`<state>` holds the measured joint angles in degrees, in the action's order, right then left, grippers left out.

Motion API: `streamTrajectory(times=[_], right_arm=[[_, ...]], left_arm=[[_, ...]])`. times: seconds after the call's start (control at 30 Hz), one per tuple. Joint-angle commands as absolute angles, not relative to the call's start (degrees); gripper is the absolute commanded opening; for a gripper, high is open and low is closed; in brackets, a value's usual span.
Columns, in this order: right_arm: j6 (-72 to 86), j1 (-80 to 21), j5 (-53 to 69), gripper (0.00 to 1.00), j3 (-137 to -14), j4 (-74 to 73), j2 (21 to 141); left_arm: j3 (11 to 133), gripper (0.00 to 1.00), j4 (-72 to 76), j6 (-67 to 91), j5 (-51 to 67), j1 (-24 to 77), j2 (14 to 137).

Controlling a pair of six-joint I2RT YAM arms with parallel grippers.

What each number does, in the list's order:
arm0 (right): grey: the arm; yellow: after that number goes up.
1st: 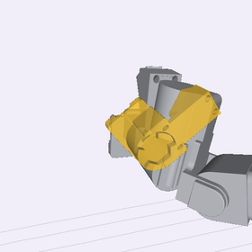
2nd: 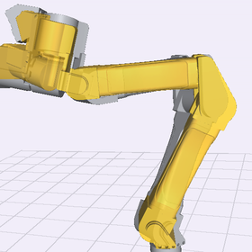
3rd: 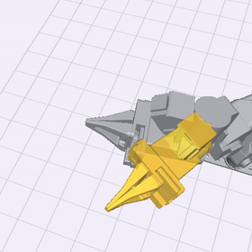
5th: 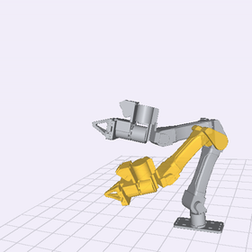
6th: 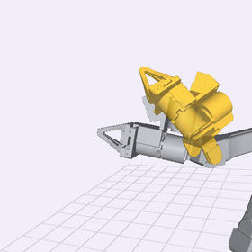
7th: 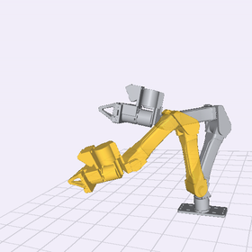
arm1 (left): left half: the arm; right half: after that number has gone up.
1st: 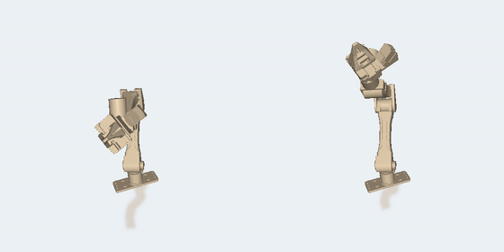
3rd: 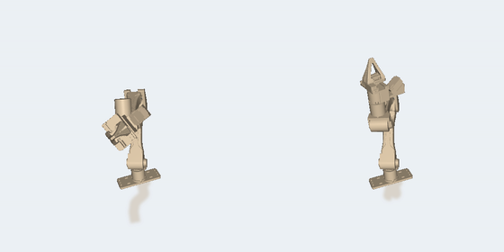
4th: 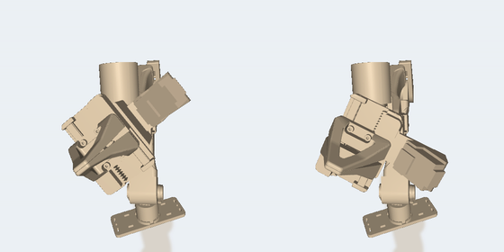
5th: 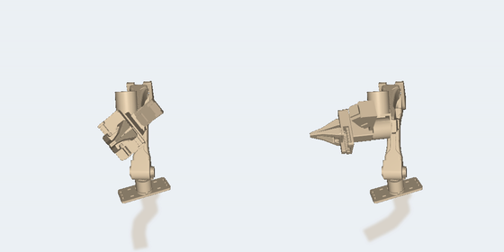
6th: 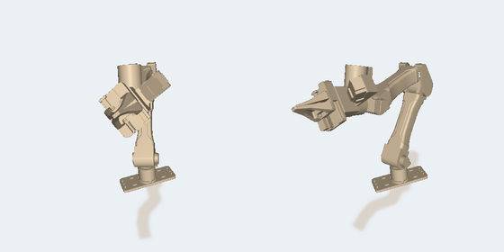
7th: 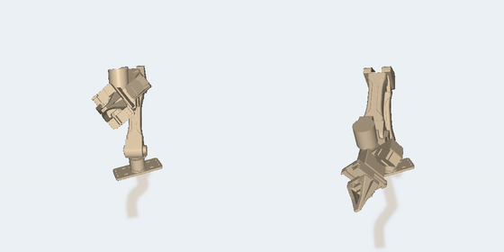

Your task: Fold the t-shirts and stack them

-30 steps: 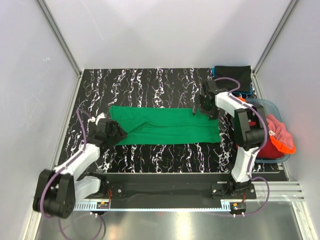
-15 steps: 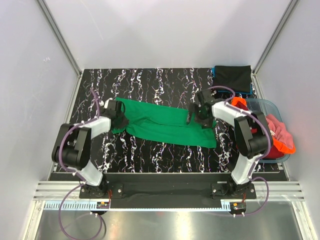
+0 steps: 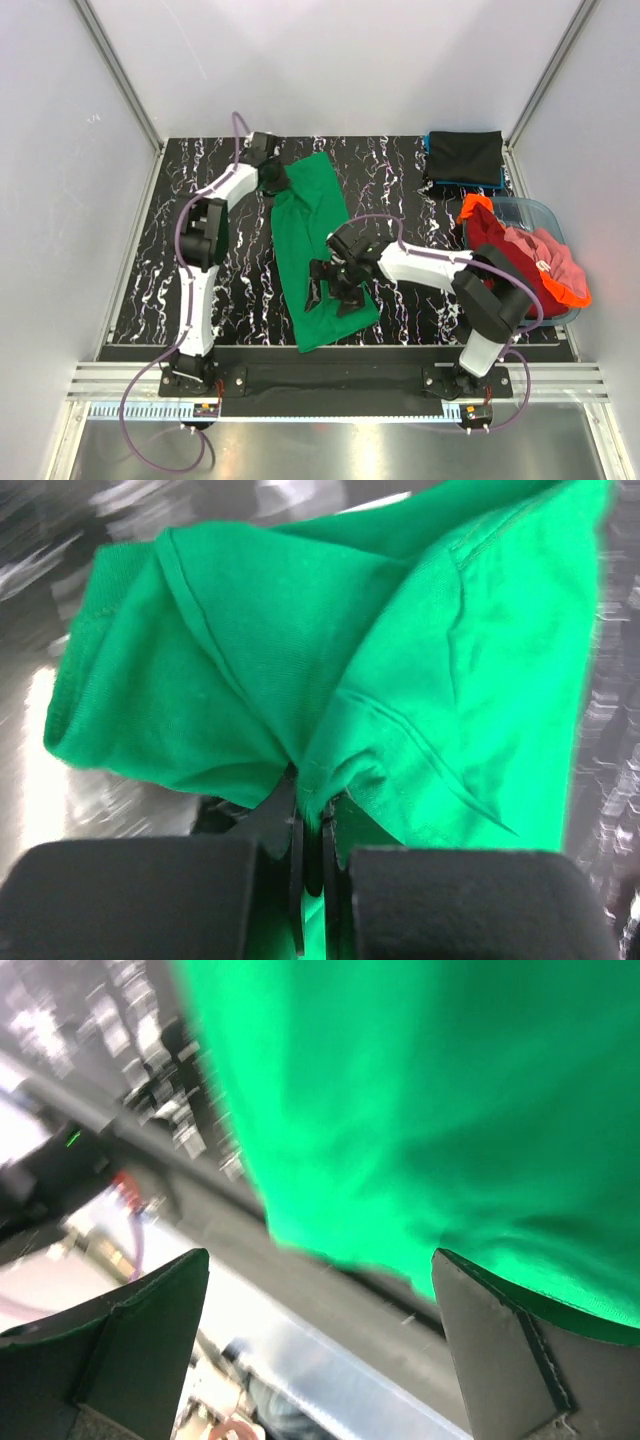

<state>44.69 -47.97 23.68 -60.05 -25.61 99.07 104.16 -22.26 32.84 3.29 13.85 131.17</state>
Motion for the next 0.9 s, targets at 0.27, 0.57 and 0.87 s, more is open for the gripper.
streamTrajectory(times=[0.27,0.57,0.87], right_arm=[[32.6,-45.3,18.1,1.00,-74.0,-43.5,93.6],[24.5,-36.6,10.3,1.00,-93.9,-49.0,106.9],[19.5,-28.6,8.0,1.00,-111.8,-47.8,120.3]], left_arm=[[108.6,0.99,-31.6,17.8,0.3,18.3,110.2],[75.1,0.99,-33.1,23.4,-7.5,17.6,81.1],[43.1,0.95,-27.6,34.4,3.2,21.8,57.4]])
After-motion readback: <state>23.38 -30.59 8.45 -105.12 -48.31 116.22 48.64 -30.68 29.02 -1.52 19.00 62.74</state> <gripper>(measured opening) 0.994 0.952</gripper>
